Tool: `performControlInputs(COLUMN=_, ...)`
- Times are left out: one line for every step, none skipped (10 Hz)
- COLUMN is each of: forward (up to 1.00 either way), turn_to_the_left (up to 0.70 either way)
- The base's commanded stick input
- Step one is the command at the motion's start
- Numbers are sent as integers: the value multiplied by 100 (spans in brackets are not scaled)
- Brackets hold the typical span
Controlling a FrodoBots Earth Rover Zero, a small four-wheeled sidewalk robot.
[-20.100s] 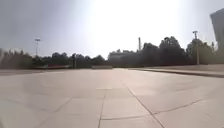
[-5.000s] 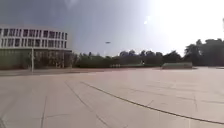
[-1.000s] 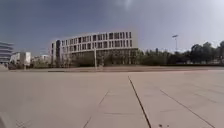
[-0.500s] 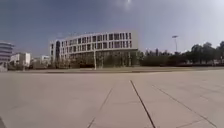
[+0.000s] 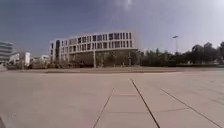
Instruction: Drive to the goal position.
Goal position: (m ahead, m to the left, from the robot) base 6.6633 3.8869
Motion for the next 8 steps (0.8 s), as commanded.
performControlInputs(forward=70, turn_to_the_left=2)
performControlInputs(forward=70, turn_to_the_left=2)
performControlInputs(forward=70, turn_to_the_left=2)
performControlInputs(forward=70, turn_to_the_left=2)
performControlInputs(forward=70, turn_to_the_left=2)
performControlInputs(forward=70, turn_to_the_left=2)
performControlInputs(forward=70, turn_to_the_left=2)
performControlInputs(forward=70, turn_to_the_left=2)
